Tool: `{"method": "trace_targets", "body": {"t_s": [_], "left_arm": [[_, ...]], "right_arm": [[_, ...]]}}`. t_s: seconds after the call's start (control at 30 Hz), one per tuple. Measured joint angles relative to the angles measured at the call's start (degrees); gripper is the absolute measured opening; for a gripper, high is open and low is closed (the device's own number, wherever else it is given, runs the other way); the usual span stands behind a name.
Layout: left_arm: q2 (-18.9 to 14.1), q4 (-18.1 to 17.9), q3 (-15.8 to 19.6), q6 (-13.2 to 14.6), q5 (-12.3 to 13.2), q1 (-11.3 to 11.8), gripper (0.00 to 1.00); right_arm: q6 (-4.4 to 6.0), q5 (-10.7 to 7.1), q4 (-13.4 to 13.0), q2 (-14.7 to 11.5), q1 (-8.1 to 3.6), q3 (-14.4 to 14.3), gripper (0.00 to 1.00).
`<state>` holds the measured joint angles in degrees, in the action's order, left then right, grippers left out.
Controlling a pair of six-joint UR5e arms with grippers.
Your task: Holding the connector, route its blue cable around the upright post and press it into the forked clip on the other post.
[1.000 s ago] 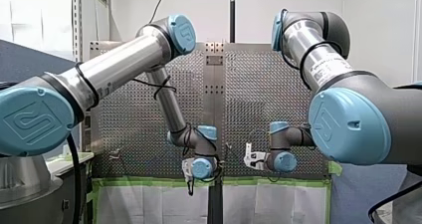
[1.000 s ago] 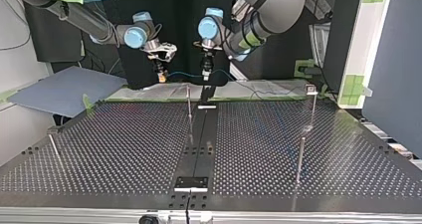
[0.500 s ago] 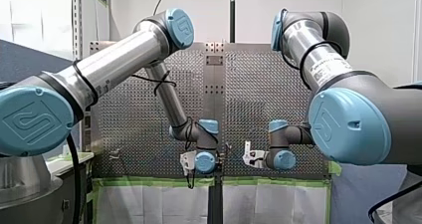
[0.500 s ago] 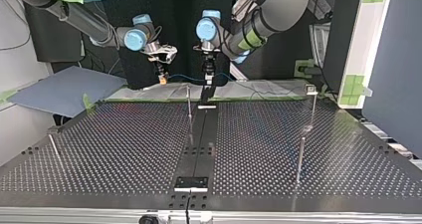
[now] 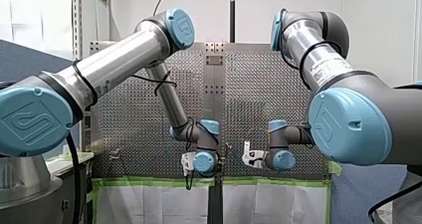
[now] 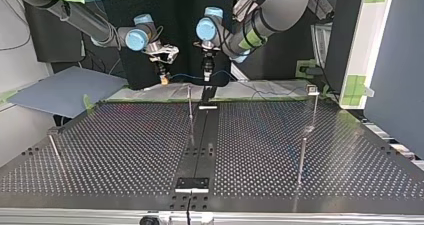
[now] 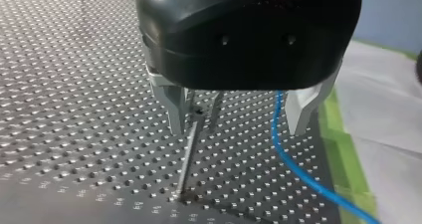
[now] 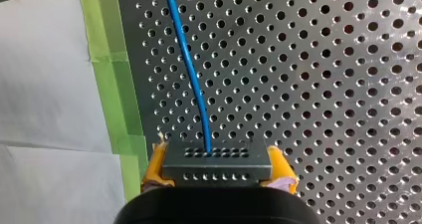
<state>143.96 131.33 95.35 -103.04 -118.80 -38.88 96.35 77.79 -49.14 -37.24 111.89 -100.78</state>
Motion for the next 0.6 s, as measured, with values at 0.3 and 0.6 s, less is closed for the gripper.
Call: {"method": "trace_targets", "body": {"t_s": [0.3, 0.6], "left_arm": [[3.15, 2.6, -2.6, -0.5, 0.37, 0.56, 0.99], [3.93, 4.15, -6.36, -2.51, -1.53, 1.07, 0.99]], "right_arm": [[0.0, 0.0, -0.01, -0.01, 0.16, 0.0, 0.0], [-0.01, 0.0, 0.09, 0.0, -0.02, -0.02, 0.0]]}}
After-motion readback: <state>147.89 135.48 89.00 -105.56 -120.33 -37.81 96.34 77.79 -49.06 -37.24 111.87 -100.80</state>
